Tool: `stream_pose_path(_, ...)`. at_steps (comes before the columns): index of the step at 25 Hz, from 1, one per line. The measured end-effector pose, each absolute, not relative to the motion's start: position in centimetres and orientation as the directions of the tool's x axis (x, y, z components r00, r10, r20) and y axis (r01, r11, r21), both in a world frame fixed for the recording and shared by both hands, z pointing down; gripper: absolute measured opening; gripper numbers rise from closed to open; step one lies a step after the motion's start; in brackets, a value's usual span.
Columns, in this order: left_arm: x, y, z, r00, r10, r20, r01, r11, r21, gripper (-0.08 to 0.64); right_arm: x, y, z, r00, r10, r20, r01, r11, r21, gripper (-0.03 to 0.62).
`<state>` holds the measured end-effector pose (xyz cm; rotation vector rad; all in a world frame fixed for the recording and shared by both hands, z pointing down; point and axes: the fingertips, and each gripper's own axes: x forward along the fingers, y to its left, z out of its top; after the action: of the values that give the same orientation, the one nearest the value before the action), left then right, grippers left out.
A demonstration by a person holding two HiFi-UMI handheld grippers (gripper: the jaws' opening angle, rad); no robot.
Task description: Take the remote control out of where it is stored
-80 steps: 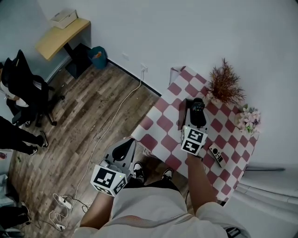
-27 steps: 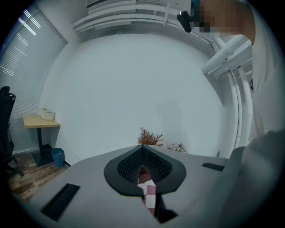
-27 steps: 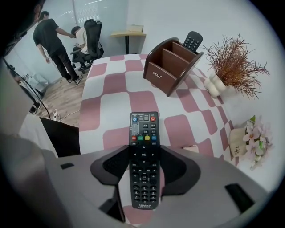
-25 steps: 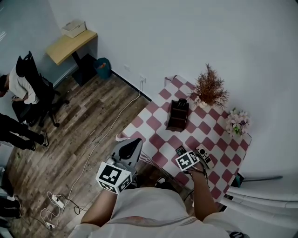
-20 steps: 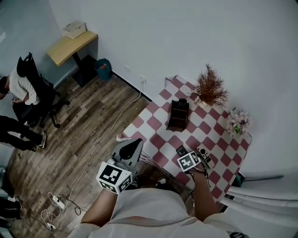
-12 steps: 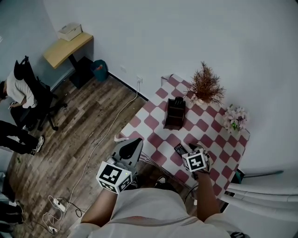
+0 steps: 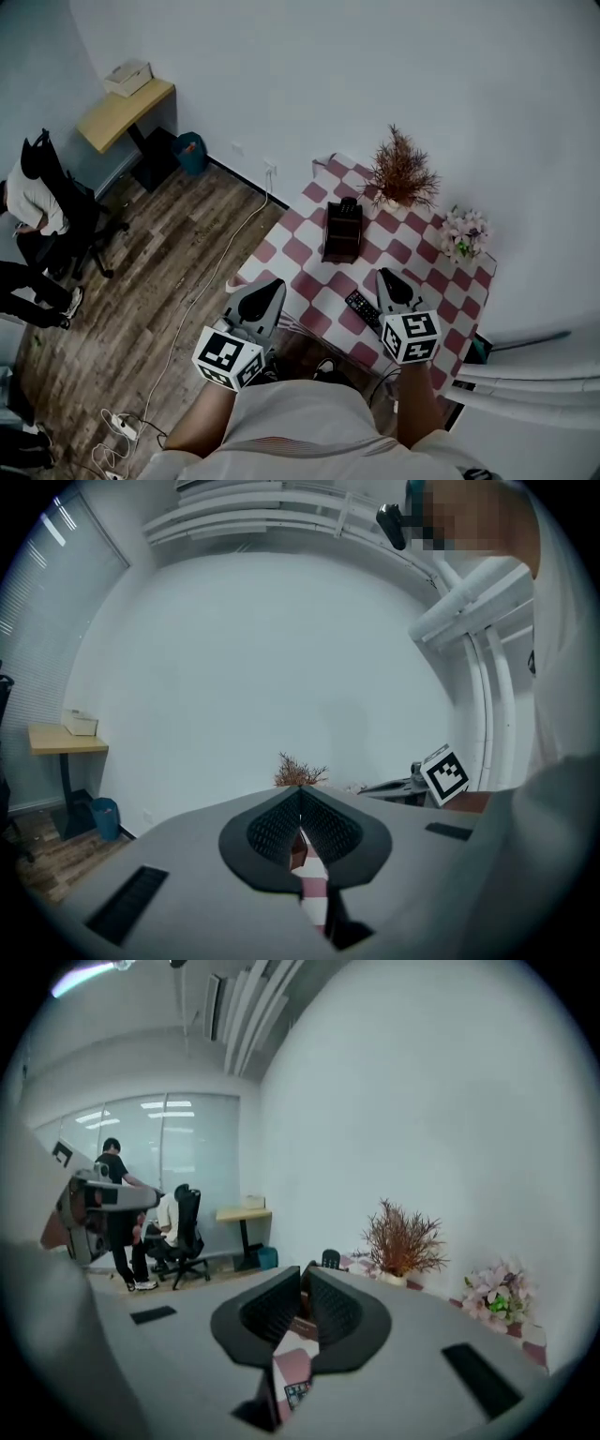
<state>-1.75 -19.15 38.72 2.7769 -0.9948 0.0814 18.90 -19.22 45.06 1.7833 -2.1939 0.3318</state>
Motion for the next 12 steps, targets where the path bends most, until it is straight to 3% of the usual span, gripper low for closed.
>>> stream_pose_path(7, -1.5, -19.5, 37.7, 0.789, -0.606, 0.098, -0.614, -0.778, 0.135, 0.009, 19.1, -17.8, 39.3, -0.148, -0.976, 0.157, -0.989, 0.148, -0.012, 0.025)
stream_pose_path(12, -1.3, -19.7, 37.1, 0.799, -0.595, 0.086, -0.601, -0.790, 0.121, 0.009, 19.1, -17.4, 37.6, -0.116, -0.989, 0.093, -0.993, 0.114, -0.020, 0.025)
